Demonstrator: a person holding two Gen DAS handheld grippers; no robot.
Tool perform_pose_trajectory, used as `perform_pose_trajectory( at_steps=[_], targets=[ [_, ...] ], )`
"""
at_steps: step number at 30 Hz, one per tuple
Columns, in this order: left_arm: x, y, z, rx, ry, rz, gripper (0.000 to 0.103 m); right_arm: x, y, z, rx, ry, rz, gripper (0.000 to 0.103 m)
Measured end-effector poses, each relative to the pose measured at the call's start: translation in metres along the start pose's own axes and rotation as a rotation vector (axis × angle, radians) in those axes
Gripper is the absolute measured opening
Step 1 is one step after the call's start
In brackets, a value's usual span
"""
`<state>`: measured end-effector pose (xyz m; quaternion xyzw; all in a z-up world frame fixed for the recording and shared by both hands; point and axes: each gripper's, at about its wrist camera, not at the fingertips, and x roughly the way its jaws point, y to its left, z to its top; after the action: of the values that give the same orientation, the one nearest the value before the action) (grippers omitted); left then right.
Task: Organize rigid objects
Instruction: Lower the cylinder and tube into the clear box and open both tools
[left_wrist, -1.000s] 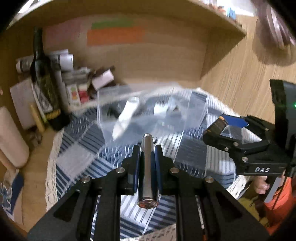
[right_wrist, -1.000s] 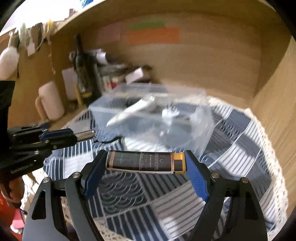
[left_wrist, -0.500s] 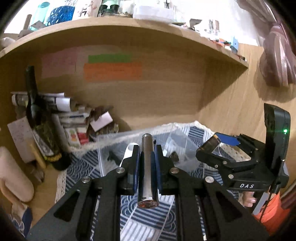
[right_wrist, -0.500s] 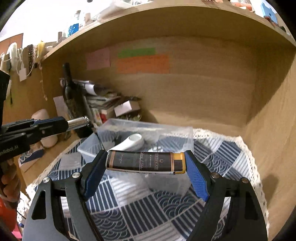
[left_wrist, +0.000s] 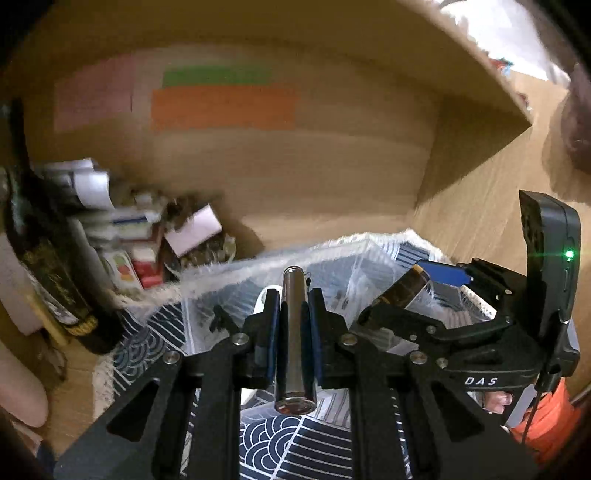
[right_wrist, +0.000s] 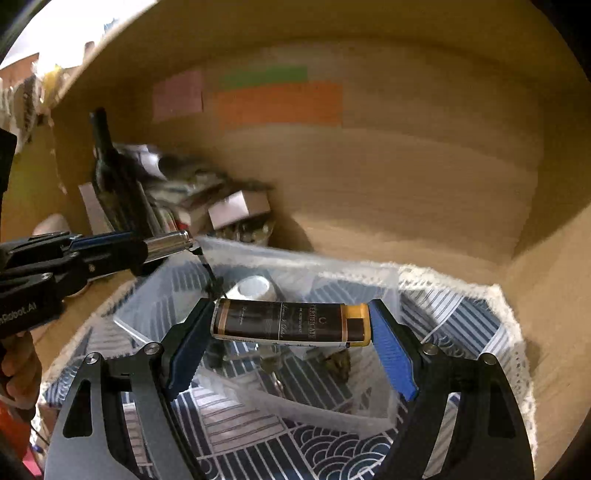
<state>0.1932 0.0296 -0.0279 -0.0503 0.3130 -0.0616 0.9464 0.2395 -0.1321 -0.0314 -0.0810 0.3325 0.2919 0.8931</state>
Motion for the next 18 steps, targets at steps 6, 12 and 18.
perform_pose_trajectory(
  at_steps=[6, 12, 18],
  targets=[
    [0.041, 0.009, -0.013, -0.003, 0.105, -0.037, 0.015, 0.036, -0.002, -0.01, 0.009, 0.095, 0.008, 0.08],
    [0.062, 0.011, -0.023, -0.01, 0.167, -0.045, 0.015, 0.052, 0.002, -0.016, 0.014, 0.13, 0.001, 0.081],
    [0.052, 0.01, -0.022, -0.011, 0.151, -0.028, 0.019, 0.052, 0.001, -0.016, 0.02, 0.129, -0.013, 0.088]
  ],
)
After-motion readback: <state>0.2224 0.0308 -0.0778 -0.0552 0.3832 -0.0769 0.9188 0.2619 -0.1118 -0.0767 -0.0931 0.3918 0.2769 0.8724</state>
